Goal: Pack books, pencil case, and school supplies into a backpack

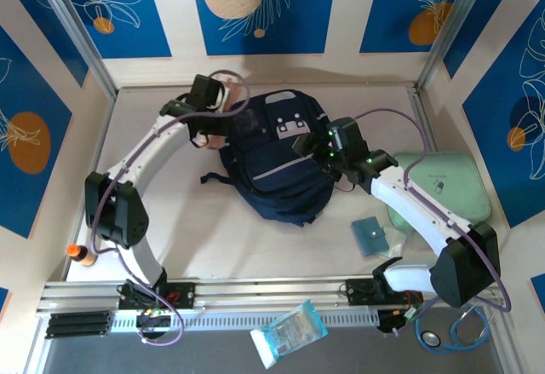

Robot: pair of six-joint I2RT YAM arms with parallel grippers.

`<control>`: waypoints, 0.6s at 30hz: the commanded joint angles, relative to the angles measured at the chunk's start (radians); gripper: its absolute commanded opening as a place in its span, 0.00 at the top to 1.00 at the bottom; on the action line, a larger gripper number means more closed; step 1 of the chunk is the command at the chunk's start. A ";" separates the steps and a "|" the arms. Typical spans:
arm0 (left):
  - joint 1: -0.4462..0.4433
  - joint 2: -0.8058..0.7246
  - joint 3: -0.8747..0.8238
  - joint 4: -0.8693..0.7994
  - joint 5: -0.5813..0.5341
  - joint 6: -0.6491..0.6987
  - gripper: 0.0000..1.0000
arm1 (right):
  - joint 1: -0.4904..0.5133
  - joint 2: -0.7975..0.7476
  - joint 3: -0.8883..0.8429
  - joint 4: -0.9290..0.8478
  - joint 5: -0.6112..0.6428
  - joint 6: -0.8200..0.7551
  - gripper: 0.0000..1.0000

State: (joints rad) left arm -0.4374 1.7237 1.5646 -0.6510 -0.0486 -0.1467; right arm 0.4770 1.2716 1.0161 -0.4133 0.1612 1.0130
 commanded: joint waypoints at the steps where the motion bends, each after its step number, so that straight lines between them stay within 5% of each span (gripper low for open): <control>1: -0.072 -0.029 -0.083 0.117 0.261 -0.061 0.95 | -0.032 -0.025 -0.030 0.078 -0.124 -0.006 0.05; 6: -0.146 -0.045 -0.148 0.193 0.402 -0.130 0.94 | -0.047 0.000 -0.020 0.088 -0.178 -0.007 0.05; 18: -0.207 -0.012 -0.166 0.232 0.495 -0.220 0.89 | -0.103 0.061 -0.015 0.211 -0.310 0.074 0.11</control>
State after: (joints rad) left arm -0.6258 1.7088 1.4132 -0.4519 0.3958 -0.3405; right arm 0.3775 1.3323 0.9943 -0.2707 -0.0814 1.0683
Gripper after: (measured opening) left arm 0.105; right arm 0.894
